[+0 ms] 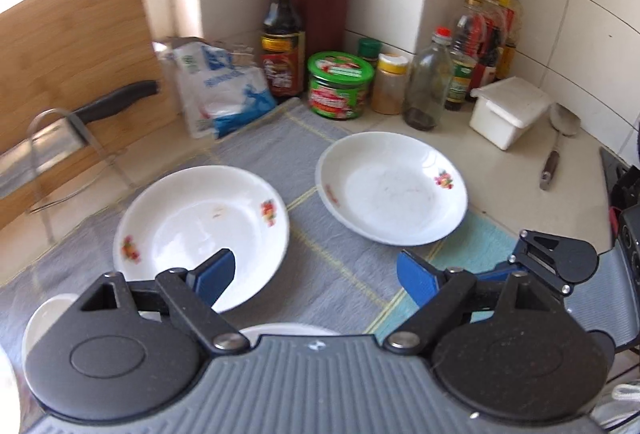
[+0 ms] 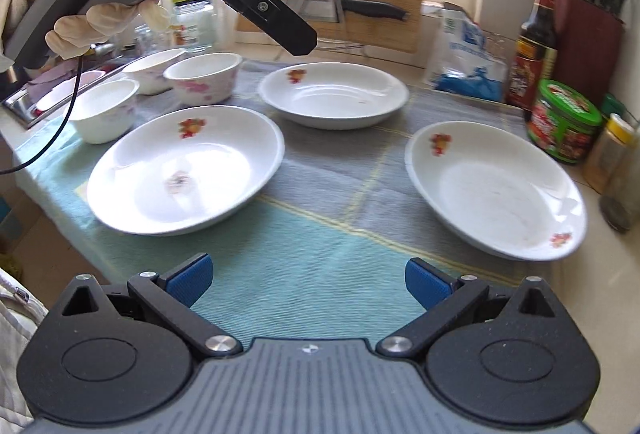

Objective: Organize plates and bowls

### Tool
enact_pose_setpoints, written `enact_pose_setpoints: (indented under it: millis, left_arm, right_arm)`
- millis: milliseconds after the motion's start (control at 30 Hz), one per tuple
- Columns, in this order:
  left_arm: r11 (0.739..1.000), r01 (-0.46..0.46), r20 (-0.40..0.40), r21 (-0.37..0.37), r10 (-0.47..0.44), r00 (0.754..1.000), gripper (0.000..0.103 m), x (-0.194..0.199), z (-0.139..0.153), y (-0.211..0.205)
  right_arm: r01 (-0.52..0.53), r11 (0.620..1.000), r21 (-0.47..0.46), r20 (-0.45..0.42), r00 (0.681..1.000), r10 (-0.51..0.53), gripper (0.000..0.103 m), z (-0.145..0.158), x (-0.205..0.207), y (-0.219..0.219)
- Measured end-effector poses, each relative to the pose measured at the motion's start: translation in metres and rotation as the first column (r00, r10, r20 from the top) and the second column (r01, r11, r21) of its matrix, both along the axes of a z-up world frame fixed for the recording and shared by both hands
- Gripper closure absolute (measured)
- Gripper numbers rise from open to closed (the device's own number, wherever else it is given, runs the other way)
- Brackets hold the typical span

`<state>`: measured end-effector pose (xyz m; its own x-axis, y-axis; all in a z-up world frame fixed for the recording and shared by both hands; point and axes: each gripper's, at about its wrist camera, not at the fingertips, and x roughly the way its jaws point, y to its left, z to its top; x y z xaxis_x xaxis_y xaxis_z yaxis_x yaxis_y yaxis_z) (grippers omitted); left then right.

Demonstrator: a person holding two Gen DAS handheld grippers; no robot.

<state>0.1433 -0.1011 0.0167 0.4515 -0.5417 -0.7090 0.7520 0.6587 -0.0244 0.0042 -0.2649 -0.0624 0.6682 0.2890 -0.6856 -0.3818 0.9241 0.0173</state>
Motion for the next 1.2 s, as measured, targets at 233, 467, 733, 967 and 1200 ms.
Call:
enact_pose_setpoints:
  millis: [233, 467, 733, 967, 1200]
  left_arm:
    - [0.989, -0.146, 0.088, 0.021, 0.144, 0.986, 0.013, -0.041, -0.011, 0.047]
    - [0.954, -0.286, 0.057, 0.088, 0.282, 0.958, 0.012, -0.077, -0.032, 0.079]
    - [0.931, -0.358, 0.024, 0.077, 0.357, 0.934, 0.012, -0.090, -0.040, 0.103]
    - [0.917, -0.393, -0.003, 0.065, 0.394, 0.919, 0.011, -0.086, -0.044, 0.116]
    - [0.921, -0.386, -0.020, 0.055, 0.388, 0.921, 0.011, -0.079, -0.048, 0.118]
  right_arm:
    - [-0.073, 0.997, -0.006, 0.009, 0.997, 0.074, 0.000, -0.004, -0.009, 0.044]
    - [-0.109, 0.994, -0.004, 0.006, 0.994, 0.109, 0.000, -0.010, -0.011, 0.070]
    - [-0.130, 0.991, 0.003, -0.011, 0.991, 0.131, 0.000, -0.019, -0.004, 0.089]
    - [-0.132, 0.991, -0.014, -0.028, 0.991, 0.132, 0.000, -0.026, 0.008, 0.095]
    - [-0.135, 0.990, -0.037, -0.004, 0.991, 0.135, 0.000, -0.031, 0.015, 0.099]
